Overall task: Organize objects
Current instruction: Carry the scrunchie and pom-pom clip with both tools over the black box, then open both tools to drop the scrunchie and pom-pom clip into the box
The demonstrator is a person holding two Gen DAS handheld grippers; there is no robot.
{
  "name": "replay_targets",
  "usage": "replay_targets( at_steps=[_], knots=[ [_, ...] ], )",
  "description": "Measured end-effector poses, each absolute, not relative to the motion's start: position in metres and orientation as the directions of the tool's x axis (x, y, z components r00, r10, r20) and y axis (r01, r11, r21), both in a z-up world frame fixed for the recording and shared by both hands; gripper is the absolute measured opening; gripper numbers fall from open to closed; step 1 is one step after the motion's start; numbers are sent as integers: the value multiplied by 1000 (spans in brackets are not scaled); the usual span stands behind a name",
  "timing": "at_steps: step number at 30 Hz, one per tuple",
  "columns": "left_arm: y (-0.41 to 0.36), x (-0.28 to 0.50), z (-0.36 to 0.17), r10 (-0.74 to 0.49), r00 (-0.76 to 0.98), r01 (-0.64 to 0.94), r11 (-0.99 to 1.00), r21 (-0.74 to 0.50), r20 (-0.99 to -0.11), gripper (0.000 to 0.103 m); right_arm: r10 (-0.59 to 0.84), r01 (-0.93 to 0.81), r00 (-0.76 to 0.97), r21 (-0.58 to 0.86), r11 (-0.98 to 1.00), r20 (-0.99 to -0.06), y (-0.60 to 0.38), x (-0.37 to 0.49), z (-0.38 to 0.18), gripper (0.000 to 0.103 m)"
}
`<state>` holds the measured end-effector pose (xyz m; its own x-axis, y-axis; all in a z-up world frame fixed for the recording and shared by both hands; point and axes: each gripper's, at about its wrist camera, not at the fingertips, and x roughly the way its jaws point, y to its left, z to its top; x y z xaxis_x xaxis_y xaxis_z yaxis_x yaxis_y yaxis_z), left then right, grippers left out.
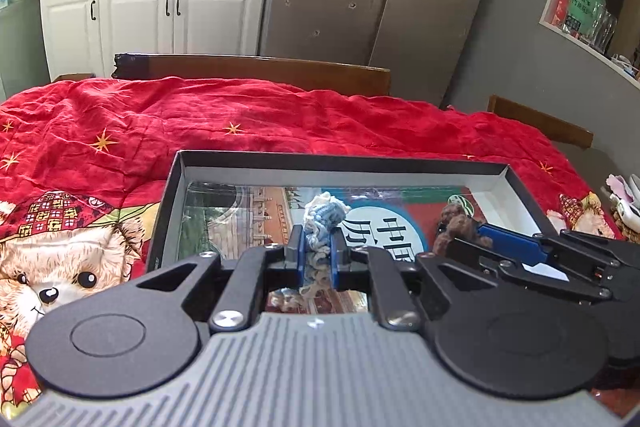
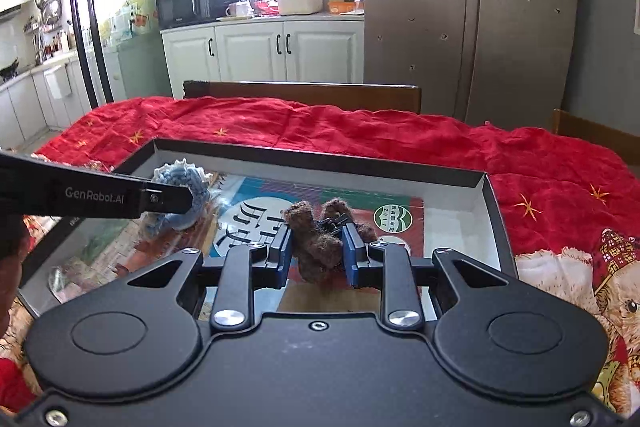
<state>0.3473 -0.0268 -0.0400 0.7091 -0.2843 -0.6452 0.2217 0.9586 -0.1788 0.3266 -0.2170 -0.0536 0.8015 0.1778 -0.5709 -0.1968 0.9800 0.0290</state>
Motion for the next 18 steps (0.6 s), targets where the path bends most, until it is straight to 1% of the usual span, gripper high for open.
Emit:
replay_targets(
  at_steps=[1,2,3,4,5,7,8,10,12,18],
  knots=[
    [-27,348,-41,-285,709,222,959,-178,-646,16,177,-199,802,24,980,-571,-216,326,-54,25],
    [-28,348,-41,-287,707,225,958,-179,-647,20,173,-200,803,16,980,-571,-215,327,-55,25],
    [-29,348,-42,-288,704,226,958,-179,-649,33,171,-201,804,10,980,-569,-214,325,-54,25],
    [-29,348,-42,-287,703,225,958,-179,-651,38,169,-201,804,6,980,-570,-213,325,-55,25],
    [-30,348,-43,-285,702,222,958,-180,-653,40,169,-201,804,6,980,-570,-213,326,-55,26],
    [-30,348,-44,-282,702,220,959,-178,-654,40,169,-201,804,8,980,-570,-213,325,-54,27],
    [-30,348,-44,-284,700,220,959,-181,-655,43,169,-200,804,8,980,-570,-212,325,-54,28],
    [-28,348,-43,-290,699,218,957,-191,-654,48,170,-199,802,11,980,-573,-213,326,-54,28],
    [-27,346,-42,-286,705,215,958,-189,-650,59,169,-196,800,17,981,-575,-214,326,-53,33],
    [-24,342,-36,-275,711,208,961,-180,-647,67,166,-189,806,19,982,-568,-216,322,-51,38]
  ],
)
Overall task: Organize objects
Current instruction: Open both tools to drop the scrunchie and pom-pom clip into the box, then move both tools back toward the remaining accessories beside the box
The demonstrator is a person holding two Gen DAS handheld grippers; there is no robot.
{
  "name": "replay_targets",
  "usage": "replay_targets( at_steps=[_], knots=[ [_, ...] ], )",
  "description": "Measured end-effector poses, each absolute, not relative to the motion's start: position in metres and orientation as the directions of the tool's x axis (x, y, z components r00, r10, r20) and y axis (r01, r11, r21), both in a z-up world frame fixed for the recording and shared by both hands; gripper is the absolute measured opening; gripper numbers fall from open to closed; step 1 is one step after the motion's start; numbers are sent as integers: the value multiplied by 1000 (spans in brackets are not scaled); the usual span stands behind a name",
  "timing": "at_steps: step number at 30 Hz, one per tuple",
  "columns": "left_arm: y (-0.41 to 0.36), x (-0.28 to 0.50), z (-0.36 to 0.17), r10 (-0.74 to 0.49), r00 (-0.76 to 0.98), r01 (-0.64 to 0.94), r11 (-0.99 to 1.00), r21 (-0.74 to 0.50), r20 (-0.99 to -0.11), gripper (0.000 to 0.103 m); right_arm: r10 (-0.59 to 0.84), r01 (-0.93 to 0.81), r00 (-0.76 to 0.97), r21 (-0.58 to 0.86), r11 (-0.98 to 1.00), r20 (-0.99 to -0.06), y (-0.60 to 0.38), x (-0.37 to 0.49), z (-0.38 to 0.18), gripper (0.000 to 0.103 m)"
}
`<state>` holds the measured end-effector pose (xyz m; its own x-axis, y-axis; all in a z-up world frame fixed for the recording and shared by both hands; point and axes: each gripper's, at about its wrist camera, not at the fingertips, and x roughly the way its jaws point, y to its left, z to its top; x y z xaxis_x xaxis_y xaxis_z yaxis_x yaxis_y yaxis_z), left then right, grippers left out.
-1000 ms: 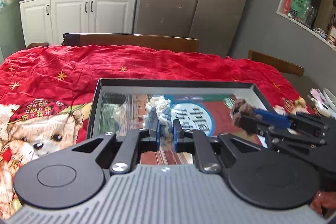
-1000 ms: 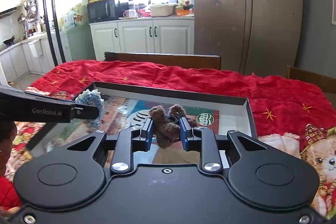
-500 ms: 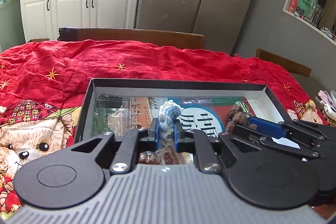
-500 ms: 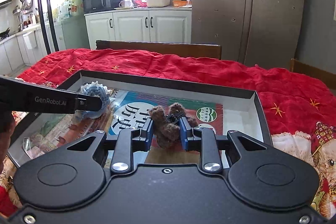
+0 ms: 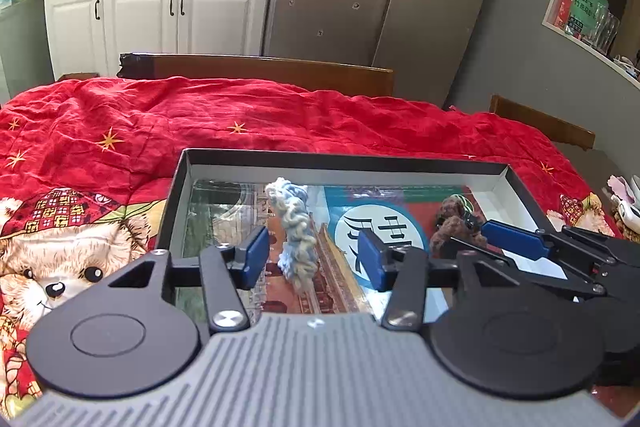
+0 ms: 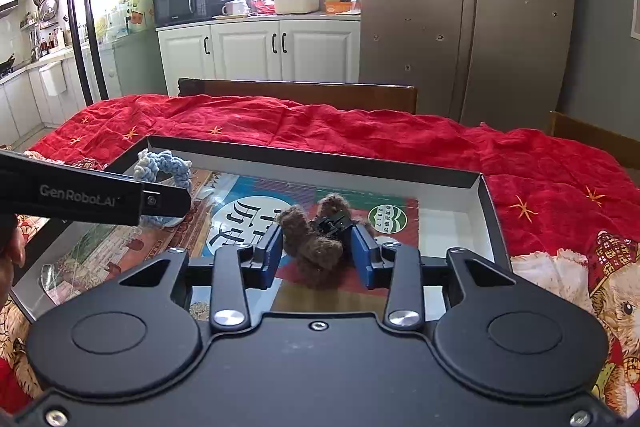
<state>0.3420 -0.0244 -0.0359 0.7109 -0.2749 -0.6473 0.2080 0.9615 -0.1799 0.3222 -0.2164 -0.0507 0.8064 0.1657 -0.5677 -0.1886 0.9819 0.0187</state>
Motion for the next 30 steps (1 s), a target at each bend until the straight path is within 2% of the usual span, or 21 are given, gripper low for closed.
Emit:
replay_targets(
  at_steps=[6,22,30],
  knots=[
    [-19,335,-28,-259,724,193,966,-173,-639,74,178,-192,818,33,981,-547,-218,313,-41,40],
    [-6,303,-3,-252,757,196,968,-158,-603,79,195,-219,835,14,976,-515,-219,276,-16,40],
    [9,274,1,-244,769,206,970,-132,-590,85,228,-264,832,0,964,-506,-222,240,-4,41]
  ],
)
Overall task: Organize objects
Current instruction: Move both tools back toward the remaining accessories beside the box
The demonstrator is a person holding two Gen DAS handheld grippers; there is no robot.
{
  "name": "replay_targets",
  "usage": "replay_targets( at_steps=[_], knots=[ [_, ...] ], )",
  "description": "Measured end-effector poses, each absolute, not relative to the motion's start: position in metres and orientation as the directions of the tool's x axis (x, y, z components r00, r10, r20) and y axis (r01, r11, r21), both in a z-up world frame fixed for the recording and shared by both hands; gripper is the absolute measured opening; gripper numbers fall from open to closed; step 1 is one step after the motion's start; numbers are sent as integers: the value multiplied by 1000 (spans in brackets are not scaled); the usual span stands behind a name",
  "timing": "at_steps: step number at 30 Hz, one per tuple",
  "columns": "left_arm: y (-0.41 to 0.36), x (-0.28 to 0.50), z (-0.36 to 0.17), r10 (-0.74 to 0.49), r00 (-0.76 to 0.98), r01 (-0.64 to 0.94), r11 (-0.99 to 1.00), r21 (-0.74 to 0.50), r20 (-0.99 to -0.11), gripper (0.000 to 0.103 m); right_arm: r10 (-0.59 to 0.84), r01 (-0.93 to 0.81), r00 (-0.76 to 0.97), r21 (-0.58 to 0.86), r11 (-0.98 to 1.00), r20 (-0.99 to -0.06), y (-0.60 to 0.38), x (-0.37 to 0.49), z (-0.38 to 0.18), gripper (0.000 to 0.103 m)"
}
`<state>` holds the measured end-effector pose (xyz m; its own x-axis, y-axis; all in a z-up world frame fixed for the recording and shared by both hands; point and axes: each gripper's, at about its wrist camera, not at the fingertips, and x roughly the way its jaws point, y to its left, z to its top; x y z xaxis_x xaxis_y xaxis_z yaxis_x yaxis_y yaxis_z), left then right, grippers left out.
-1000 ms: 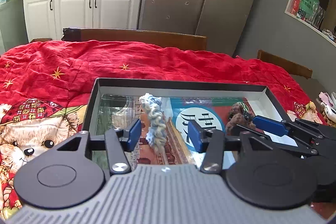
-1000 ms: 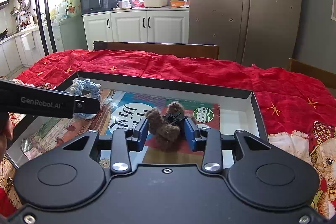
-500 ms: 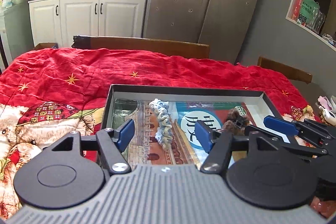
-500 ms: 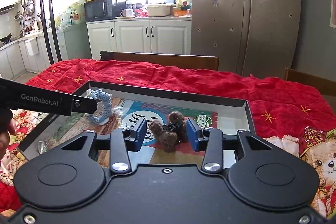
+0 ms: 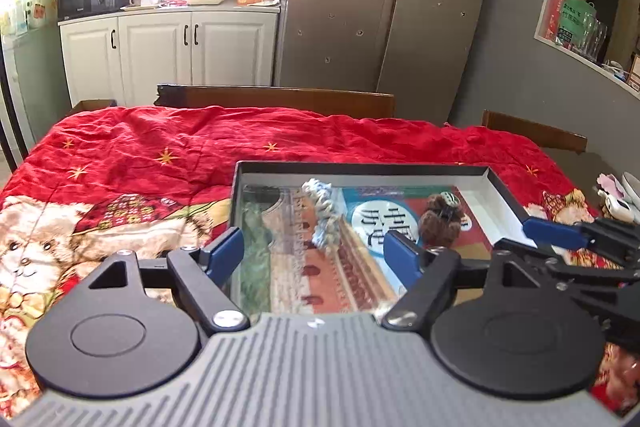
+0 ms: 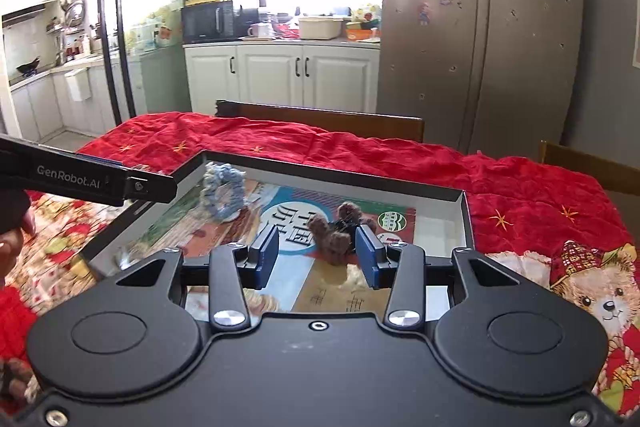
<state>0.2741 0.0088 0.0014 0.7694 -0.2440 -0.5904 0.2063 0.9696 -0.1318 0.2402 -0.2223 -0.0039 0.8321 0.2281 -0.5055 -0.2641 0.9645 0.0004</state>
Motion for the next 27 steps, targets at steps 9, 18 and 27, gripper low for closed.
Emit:
replay_targets(
  at_steps=[9,18,27],
  knots=[
    [34,228,6,-273,770,223,962,-157,-576,87,304,-344,802,19,939,-514,-231,186,2,46],
    [50,172,4,-303,767,269,952,-145,-566,88,394,-452,751,23,892,-530,-237,123,1,47],
    [50,126,-5,-345,746,339,933,-120,-570,89,431,-556,682,-36,830,-590,-230,88,-23,47]
  ],
)
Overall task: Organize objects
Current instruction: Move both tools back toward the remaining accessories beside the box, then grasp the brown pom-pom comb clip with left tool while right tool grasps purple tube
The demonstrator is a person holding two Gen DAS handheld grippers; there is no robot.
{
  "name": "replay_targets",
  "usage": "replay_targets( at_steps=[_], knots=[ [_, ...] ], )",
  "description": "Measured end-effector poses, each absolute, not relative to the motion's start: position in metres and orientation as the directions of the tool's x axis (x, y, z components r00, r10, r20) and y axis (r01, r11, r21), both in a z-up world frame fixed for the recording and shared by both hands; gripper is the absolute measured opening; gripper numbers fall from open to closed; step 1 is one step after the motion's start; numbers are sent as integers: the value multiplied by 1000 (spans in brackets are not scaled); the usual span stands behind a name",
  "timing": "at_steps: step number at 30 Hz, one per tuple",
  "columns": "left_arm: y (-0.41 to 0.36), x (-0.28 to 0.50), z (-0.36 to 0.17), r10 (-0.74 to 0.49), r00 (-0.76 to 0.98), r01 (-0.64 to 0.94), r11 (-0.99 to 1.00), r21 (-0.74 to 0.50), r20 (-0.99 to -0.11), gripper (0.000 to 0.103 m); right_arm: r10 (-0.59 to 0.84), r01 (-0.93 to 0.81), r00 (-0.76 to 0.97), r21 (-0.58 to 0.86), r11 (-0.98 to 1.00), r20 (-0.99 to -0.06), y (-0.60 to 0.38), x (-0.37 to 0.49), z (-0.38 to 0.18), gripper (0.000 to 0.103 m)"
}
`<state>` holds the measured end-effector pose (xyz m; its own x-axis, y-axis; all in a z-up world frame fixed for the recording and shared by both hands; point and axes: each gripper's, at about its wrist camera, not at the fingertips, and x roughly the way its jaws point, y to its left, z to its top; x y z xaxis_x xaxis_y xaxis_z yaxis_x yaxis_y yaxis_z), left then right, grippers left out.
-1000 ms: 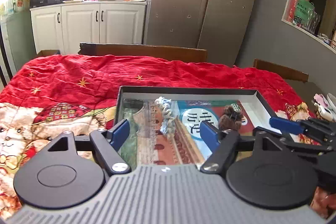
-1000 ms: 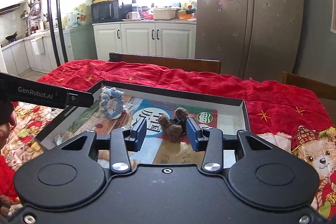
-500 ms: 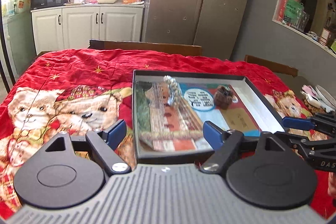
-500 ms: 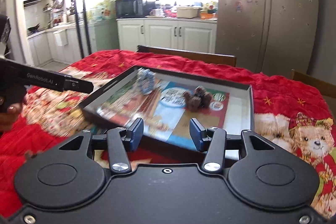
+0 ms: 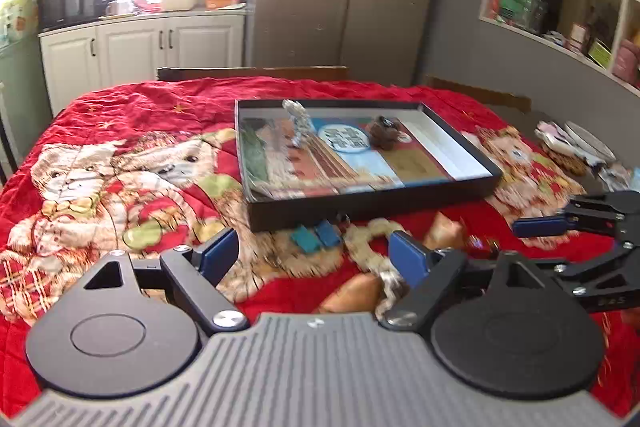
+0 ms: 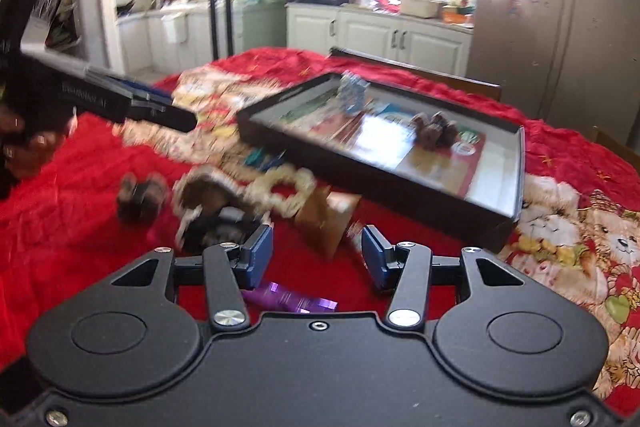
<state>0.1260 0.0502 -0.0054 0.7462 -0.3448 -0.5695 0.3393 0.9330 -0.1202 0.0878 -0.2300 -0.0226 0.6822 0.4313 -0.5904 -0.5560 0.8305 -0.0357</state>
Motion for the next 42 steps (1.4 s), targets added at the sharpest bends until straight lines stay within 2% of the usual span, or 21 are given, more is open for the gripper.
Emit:
replay_targets(
  at_steps=[12,18,25,27,36,38,42],
  knots=[
    [57,101,-32,-379,688,386,913,-129,-618,89,477,-672,590,-69,737,-651,-219,85,-47,47],
    [58,98,-45,-372,671,394,912,-117,-641,89,455,-705,574,-129,697,-681,-210,87,-56,49],
    [55,96,-53,-376,649,421,902,-99,-661,87,474,-732,531,-99,674,-703,-210,99,-58,50],
    [53,95,-55,-374,647,428,899,-89,-665,82,479,-734,521,-85,673,-706,-210,100,-59,48],
    [53,96,-62,-358,629,418,904,-88,-691,58,508,-751,479,-35,659,-716,-214,92,-56,25],
    [54,96,-62,-359,627,413,906,-95,-692,49,517,-752,468,-16,659,-716,-215,90,-56,23],
    [54,97,-61,-357,626,407,908,-101,-693,44,522,-750,465,-4,662,-715,-214,86,-56,21]
  ],
)
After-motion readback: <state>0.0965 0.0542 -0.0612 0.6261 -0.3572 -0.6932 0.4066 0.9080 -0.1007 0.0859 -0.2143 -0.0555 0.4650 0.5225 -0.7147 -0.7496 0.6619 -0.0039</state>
